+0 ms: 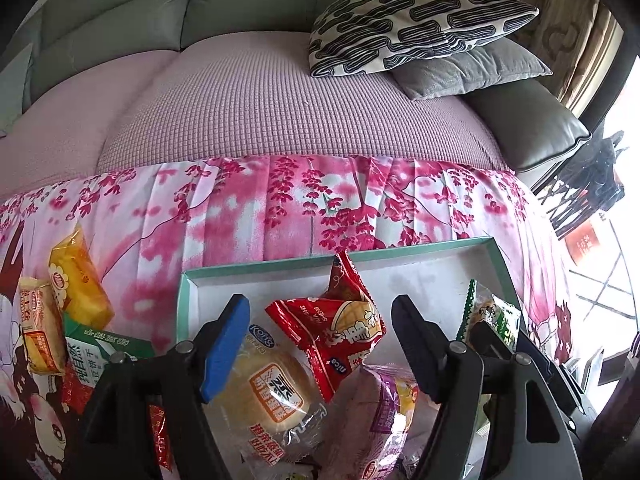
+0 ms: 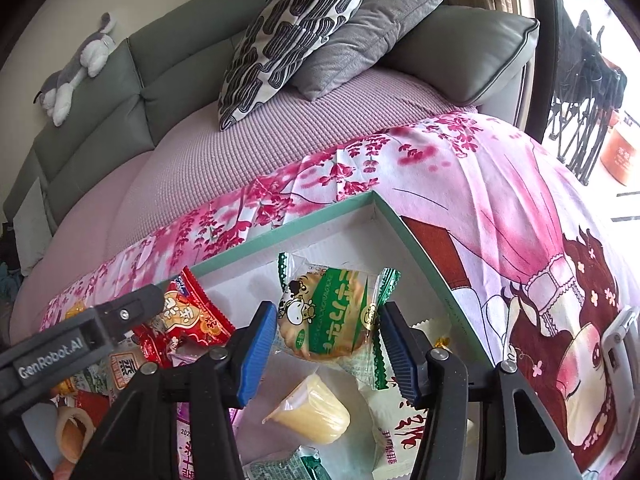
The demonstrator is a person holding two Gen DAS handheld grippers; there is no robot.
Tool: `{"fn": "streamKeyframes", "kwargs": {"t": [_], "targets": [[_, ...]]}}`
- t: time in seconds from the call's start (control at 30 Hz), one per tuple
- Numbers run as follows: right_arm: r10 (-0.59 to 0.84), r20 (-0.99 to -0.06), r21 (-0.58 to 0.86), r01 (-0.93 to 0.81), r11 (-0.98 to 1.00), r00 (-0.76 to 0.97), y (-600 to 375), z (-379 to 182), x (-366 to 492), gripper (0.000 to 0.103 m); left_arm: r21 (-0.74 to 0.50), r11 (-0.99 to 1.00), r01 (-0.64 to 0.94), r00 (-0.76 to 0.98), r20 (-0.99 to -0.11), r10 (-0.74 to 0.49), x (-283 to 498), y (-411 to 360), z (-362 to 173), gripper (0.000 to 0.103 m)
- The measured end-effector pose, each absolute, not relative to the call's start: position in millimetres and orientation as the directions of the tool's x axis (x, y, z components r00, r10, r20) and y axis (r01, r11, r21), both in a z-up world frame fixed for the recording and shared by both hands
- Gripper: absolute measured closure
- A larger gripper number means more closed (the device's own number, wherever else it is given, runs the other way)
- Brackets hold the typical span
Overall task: Organize snacks
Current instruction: 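Lower both snacks into the tray and open both tools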
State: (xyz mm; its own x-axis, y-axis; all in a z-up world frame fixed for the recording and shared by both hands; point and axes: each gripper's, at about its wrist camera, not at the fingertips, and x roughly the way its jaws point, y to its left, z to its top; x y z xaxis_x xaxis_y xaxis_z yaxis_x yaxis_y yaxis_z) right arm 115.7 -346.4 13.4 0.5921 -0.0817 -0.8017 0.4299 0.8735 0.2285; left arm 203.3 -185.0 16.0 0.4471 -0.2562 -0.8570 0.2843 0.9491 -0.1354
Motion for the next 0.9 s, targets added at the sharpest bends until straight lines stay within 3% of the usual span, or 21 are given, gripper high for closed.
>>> {"fn": "streamKeyframes", "kwargs": {"t": [0.13, 0.3, 0.47, 0.53, 0.6, 0.9], "targets": [[-0.086, -0.809, 0.218, 0.433, 0.875, 0.581, -345.5, 13.4, 115.2, 0.044, -0.144, 0.948, 0.284, 0.451, -0.852, -0.265, 201.1, -180.7, 22.3, 0.029], [-0.101, -0.81, 0.189, 0.42, 0.887, 0.578, -341.5, 16.5, 115.3, 0.021, -0.137, 0.956, 0.259, 0.471, -0.846, -0.249, 198.6, -171.8, 31.9, 0.021], [-0.103, -0.812, 0.179, 0.412, 0.893, 0.575, -337.7, 19.1, 115.7, 0.011, -0.133, 0.96, 0.245, 0.475, -0.847, -0.239, 198.4, -163.5, 35.2, 0.02], [-0.104, -0.815, 0.172, 0.408, 0.897, 0.57, -335.9, 20.1, 115.5, 0.009, -0.117, 0.965, 0.233, 0.481, -0.849, -0.219, 197.5, -158.9, 33.9, 0.017], [-0.099, -0.82, 0.169, 0.403, 0.899, 0.564, -334.0, 20.9, 115.0, 0.0, -0.1, 0.972, 0.211, 0.502, -0.842, -0.196, 196.1, -151.9, 33.6, 0.005], [-0.106, -0.841, 0.146, 0.413, 0.899, 0.53, -325.2, 30.3, 107.6, 0.0, -0.067, 0.984, 0.165, 0.576, -0.804, -0.151, 191.7, -126.6, 41.8, 0.005]]}}
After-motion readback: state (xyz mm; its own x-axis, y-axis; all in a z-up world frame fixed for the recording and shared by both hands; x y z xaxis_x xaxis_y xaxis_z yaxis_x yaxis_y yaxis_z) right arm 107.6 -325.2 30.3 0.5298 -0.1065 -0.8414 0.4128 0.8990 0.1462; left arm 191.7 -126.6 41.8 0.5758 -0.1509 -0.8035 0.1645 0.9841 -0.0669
